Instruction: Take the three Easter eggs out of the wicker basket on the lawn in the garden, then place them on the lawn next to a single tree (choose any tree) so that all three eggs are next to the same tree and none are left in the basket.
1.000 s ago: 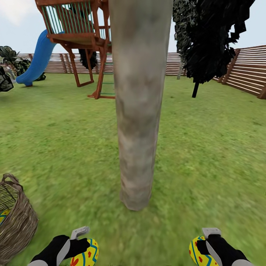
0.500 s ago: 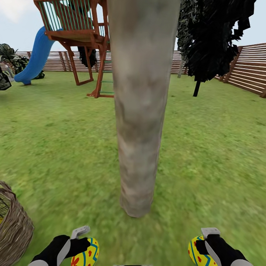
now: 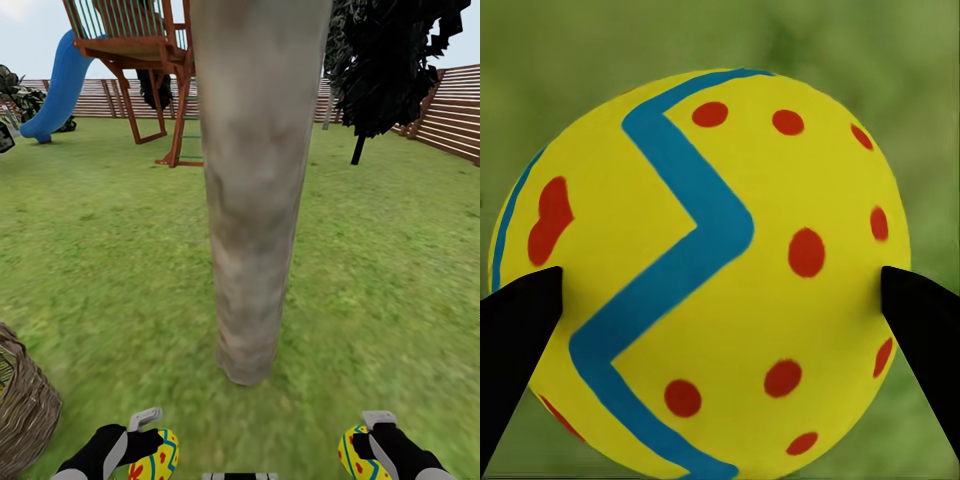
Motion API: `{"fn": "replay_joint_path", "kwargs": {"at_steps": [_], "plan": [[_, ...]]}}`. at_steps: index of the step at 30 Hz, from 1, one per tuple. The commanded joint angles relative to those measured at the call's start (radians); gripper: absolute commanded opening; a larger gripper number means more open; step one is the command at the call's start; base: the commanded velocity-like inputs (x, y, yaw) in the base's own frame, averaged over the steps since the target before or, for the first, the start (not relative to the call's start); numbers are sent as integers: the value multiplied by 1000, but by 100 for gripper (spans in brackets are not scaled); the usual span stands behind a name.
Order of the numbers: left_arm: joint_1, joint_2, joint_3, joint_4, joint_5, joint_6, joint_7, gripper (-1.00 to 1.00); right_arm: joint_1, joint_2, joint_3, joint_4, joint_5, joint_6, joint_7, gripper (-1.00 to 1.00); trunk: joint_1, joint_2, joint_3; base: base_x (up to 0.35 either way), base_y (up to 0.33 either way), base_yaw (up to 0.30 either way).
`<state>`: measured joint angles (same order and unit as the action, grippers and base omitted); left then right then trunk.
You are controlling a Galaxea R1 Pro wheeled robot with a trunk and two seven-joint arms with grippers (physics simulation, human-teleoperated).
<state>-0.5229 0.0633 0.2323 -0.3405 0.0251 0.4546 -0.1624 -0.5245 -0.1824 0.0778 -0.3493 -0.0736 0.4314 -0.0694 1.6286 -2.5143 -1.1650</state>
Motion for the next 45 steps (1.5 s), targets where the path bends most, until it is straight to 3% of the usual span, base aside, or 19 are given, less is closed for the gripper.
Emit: {"fn": "replay_joint_path", "kwargs": {"at_steps": [1,26,34,35,45], "plan": [[0,0,6,-2,3,7,-3,-100,0,1,8,-2,-8,6,-6,-100,0,-1,-5,0,0,0],[0,3,7,-2,3,7,-2,-100,0,6,9,-2,-8,4,-6,-100,11,-6,-101,0,0,0],[0,3,7,-10,4,4,-2,-100,0,6,8,-2,-8,3,-7,-100,11,-6,-101,0,0,0],[0,3,7,-11,4,4,-2,100,0,5,8,-2,-8,2,-7,100,11,-6,-101,0,0,0],[0,2,7,-10,4,-2,-2,100,0,6,10,-1,-8,3,-7,100,11,-6,-101,0,0,0]]}}
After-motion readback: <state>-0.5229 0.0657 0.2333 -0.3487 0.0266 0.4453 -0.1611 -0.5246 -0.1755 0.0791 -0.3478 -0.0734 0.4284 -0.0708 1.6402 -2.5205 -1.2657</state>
